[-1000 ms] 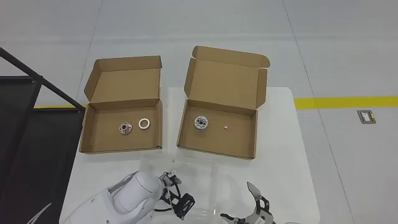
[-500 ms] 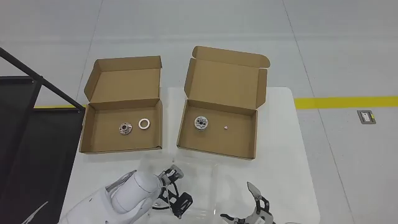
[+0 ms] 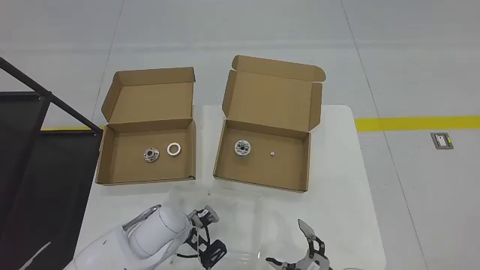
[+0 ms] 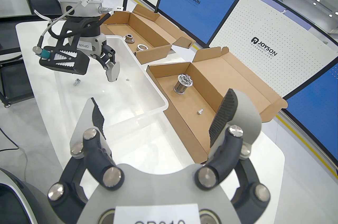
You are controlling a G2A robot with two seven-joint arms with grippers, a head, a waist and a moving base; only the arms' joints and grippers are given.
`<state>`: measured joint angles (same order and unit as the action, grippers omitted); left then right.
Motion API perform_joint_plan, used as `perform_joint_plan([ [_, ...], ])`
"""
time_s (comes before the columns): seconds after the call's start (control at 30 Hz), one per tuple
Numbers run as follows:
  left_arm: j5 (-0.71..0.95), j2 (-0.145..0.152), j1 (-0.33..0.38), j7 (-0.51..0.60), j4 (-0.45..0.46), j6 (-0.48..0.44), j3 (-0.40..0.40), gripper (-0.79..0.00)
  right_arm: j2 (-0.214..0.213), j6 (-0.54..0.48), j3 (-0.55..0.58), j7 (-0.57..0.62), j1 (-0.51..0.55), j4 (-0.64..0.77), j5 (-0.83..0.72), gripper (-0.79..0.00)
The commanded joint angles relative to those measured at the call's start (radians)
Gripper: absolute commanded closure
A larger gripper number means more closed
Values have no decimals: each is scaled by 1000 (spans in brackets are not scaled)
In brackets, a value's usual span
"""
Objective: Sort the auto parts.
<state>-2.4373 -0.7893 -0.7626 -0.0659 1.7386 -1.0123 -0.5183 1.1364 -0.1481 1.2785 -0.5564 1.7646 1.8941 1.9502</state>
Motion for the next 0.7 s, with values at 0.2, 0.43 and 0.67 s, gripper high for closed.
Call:
perform_joint_plan([
  [0.2,-41,-6,34,-41,-16,0,57,-785,0,0,0,0,0,0,0,-785],
  [0.43,-78,-24,76,-83,-58,0,116,-748,0,0,0,0,0,0,0,-785],
  [0.67,-82,-45,109,-97,-94,0,156,-711,0,0,0,0,0,0,0,-785],
])
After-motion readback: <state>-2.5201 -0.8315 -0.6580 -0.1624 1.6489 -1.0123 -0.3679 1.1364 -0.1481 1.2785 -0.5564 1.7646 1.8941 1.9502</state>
